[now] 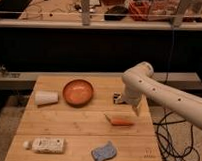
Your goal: Move the arm in a circular motion
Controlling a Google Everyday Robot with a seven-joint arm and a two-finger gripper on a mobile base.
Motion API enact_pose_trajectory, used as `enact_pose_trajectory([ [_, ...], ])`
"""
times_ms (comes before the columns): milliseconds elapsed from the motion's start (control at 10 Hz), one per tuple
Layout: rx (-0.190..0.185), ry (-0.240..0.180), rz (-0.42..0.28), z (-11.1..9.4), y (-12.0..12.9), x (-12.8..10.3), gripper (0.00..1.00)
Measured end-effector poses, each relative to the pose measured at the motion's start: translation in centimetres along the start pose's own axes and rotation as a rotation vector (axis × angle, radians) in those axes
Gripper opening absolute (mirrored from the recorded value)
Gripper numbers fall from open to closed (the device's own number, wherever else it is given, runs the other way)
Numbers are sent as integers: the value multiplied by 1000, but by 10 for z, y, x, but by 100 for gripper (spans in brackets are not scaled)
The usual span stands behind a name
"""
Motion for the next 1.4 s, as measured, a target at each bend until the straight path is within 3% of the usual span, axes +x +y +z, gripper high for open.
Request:
enact_pose_trajectory([
  [900,-6,18,-67,3,-9,-27,80],
  [1400,-5,30,-122,3,-29,-42,80],
])
